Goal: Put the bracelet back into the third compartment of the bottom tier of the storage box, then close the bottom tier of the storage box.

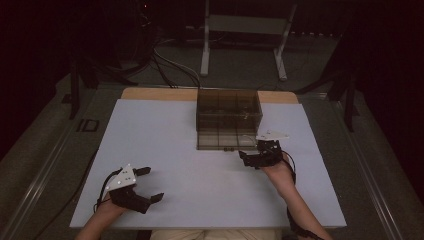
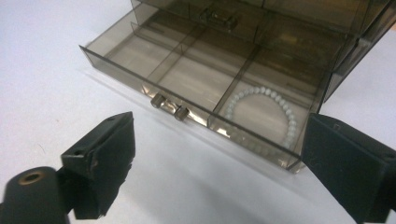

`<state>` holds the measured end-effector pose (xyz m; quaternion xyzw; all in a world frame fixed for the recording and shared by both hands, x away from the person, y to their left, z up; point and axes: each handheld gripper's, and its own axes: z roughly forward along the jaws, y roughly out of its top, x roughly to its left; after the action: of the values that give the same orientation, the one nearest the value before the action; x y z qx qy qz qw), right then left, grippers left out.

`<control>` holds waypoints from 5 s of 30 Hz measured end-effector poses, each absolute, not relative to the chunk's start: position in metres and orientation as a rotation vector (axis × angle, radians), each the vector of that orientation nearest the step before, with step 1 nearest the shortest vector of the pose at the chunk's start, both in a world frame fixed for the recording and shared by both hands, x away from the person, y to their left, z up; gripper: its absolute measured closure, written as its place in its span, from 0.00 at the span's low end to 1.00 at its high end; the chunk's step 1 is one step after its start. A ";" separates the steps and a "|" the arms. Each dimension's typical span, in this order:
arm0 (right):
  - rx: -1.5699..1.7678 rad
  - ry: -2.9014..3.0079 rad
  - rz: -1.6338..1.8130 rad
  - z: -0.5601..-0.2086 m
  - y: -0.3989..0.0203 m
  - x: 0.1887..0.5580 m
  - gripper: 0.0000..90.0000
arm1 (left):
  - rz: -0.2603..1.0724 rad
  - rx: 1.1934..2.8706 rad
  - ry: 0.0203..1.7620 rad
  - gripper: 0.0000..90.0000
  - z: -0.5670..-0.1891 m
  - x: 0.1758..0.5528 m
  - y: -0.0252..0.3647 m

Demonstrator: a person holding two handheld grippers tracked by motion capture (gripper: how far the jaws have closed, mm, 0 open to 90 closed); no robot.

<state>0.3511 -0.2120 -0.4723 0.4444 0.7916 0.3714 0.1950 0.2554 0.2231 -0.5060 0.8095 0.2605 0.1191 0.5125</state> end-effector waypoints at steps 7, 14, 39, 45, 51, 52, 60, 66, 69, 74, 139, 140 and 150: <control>1.252 2.239 1.009 -0.484 -0.205 0.343 0.04 | 0.285 1.948 0.626 0.01 -0.506 0.256 0.223; 1.252 2.227 0.990 -0.492 -0.199 0.335 0.03 | 0.283 1.951 0.619 0.01 -0.506 0.255 0.223; 1.325 2.134 0.958 -0.517 -0.174 0.325 0.03 | 0.279 1.958 0.609 0.01 -0.506 0.255 0.220; 1.332 2.124 0.968 -0.519 -0.172 0.323 0.04 | 0.279 1.959 0.609 0.01 -0.506 0.255 0.221; 1.345 2.135 0.963 -0.517 -0.173 0.326 0.05 | 0.285 1.959 0.614 0.01 -0.506 0.254 0.221; 1.345 2.135 0.963 -0.517 -0.173 0.326 0.05 | 0.286 1.959 0.615 0.01 -0.506 0.254 0.221; 1.346 2.135 0.966 -0.514 -0.171 0.325 0.06 | 0.286 1.965 0.612 0.01 -0.506 0.254 0.221; 1.383 2.150 0.971 -0.511 -0.173 0.329 0.08 | 0.286 1.963 0.613 0.01 -0.506 0.254 0.221; 1.378 2.166 0.960 -0.510 -0.173 0.329 0.18 | 0.284 1.965 0.614 0.01 -0.506 0.255 0.221; 1.363 2.182 0.933 -0.512 -0.170 0.329 0.23 | 0.280 1.963 0.615 0.01 -0.506 0.255 0.220; 1.260 2.144 0.927 -0.504 -0.162 0.346 1.00 | 0.284 1.960 0.618 0.01 -0.506 0.256 0.221; 1.260 2.144 0.927 -0.504 -0.162 0.346 1.00 | 0.284 1.960 0.618 0.01 -0.506 0.256 0.221; 1.296 2.144 0.896 -0.512 -0.163 0.355 1.00 | 0.283 1.960 0.616 0.01 -0.506 0.256 0.221</control>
<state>0.3545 -0.1629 -0.5123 0.4732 0.7826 0.3269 0.2381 0.2564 0.2211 -0.5063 0.8136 0.2559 0.1175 0.5087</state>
